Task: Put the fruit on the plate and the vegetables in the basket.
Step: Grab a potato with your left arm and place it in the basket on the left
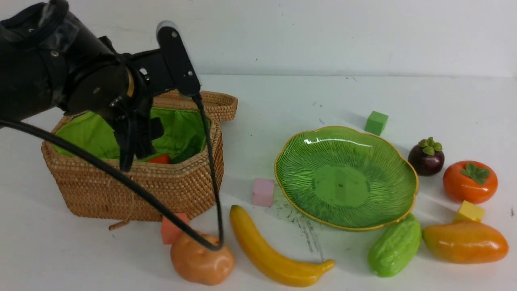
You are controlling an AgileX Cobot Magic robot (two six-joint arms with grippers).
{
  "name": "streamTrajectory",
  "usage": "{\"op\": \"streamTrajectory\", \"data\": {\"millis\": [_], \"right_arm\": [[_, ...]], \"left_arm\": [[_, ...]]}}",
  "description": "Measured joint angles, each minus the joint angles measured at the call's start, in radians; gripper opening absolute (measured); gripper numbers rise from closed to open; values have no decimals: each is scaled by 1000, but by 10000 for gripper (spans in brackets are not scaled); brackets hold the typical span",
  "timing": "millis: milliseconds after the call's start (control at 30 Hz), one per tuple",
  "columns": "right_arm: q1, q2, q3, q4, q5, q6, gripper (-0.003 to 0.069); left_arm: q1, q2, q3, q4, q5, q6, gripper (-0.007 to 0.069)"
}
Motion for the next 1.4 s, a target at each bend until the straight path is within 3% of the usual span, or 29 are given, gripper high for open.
{"op": "streamTrajectory", "data": {"millis": [100, 200, 300, 333, 433, 500, 567, 667, 800, 833, 1000, 1267, 1400], "right_arm": [[0, 0, 0, 4, 6, 0, 118], [0, 0, 0, 4, 15, 0, 118], [0, 0, 0, 4, 37, 0, 119], [0, 0, 0, 4, 39, 0, 120], [0, 0, 0, 3, 66, 0, 124], [0, 0, 0, 3, 77, 0, 126], [0, 0, 0, 3, 86, 0, 128], [0, 0, 0, 3, 88, 0, 128], [0, 0, 0, 3, 92, 0, 128], [0, 0, 0, 3, 92, 0, 128], [0, 0, 0, 3, 92, 0, 128], [0, 0, 0, 3, 94, 0, 128], [0, 0, 0, 3, 96, 0, 128]], "left_arm": [[-70, -56, 0, -97, 82, -209, 353], [-140, -94, 2, -180, 183, -241, 187], [-239, -124, 41, -304, 314, -83, 17], [-246, -126, 49, -312, 322, -71, 3], [-355, -133, 149, -402, 403, 164, -13], [-378, -132, 198, -412, 399, 264, 11], [-379, -129, 231, -411, 374, 309, 83], [-363, -118, 260, -406, 310, 311, 259], [-324, -93, 303, -386, 136, 301, 578], [-313, -80, 310, -369, 90, 309, 618], [-297, -18, 314, -310, -26, 357, 660], [-297, 153, 314, -181, -99, 397, 615], [-297, 208, 314, -118, -91, 349, 596]]}}
